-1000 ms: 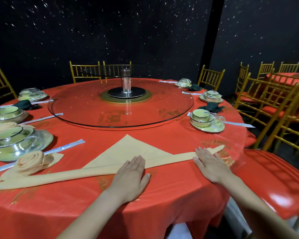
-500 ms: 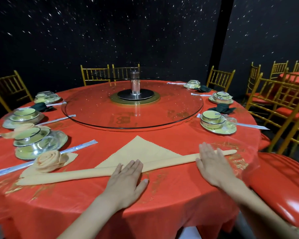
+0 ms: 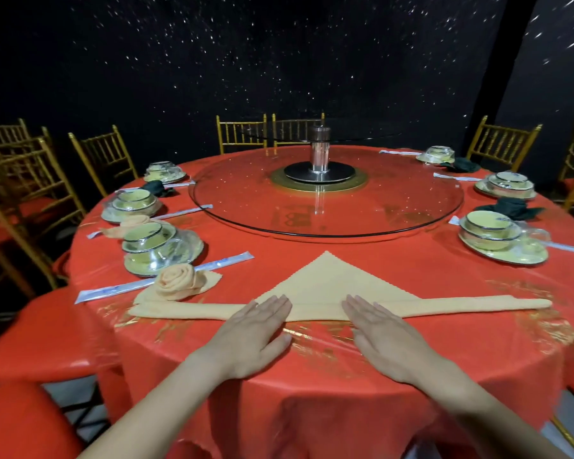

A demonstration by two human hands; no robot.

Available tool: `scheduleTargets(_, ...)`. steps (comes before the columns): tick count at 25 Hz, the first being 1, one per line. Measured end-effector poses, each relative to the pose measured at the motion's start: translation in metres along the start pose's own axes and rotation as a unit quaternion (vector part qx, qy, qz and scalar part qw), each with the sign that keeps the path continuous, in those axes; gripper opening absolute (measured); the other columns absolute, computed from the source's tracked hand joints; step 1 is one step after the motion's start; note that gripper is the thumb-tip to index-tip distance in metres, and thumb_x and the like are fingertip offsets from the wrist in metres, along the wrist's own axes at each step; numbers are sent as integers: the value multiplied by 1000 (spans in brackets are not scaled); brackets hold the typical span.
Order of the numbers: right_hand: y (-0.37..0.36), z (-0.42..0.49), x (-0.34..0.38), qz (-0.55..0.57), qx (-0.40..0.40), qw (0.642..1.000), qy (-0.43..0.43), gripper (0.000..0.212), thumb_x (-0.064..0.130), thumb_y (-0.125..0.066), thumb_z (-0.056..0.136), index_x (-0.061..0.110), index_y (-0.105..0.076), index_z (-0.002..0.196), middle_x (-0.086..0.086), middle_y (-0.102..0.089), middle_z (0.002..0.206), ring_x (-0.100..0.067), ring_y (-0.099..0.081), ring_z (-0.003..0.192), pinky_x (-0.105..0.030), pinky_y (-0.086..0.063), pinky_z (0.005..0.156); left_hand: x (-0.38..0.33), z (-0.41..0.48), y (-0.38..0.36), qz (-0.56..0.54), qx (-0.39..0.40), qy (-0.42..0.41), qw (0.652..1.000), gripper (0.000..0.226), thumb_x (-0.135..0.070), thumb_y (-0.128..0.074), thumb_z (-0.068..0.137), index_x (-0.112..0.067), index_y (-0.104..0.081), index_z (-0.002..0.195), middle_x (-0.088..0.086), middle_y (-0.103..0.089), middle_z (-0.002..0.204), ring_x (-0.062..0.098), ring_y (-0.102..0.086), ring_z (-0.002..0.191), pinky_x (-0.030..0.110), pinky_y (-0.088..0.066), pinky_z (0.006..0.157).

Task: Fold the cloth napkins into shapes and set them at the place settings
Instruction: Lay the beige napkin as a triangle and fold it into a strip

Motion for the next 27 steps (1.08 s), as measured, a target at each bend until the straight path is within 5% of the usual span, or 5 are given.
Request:
scheduleTargets(9,-1,2,-3,-21,9,1000,13,86,51,17,69,24,3,150,13,5,156,8,17,132,-12,14,107,77,-64,3,-30,-25,61,997,107,-81,21,64,-24,-5,151,-15,5,151,-3,8,139,12,9,109)
scheduleTargets(13,7,7,-4,6,-16,1000,-2,53,40,-26,100,27,-14,150,13,-14,156,8,-3,137,-10,-3,110,82,-63,9,-71,-45,107,991,109,-86,6,67,-21,-31,147,-7,-22,154,6,-17,142,16,-9,112)
scheduleTargets(16,18,11,-18,2,-87,995,-56,39,43,-40,97,35,-42,136,16,-49,137,-5,-44,127,-24,-38,97,76,-48,19,-36,-99,127,986,64,-65,-27,84,-22,-62,116,-5,-56,123,16,-49,120,29,-44,95)
scheduleTargets(19,22,15,-22,5,-108,993,-46,24,44,-44,95,34,-58,113,21,-58,117,-6,-52,114,-27,-45,86,77,-48,23,-38,-178,144,973,24,-36,-57,90,-19,-70,100,-3,-59,98,22,-57,98,36,-51,71)
scheduleTargets(27,27,13,-32,61,-72,995,-11,16,34,-50,95,28,-65,96,18,-59,93,-12,-56,98,-34,-47,81,77,-54,28,-58,-166,197,965,18,-34,-51,93,-29,-68,96,-6,-63,96,19,-57,99,34,-46,79)
Point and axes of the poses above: each hand's wrist, its own z-axis towards the middle knuckle, its own y-axis out of the back of the hand, x = y × z, the point moved 5 cm from there along z, towards the middle knuckle
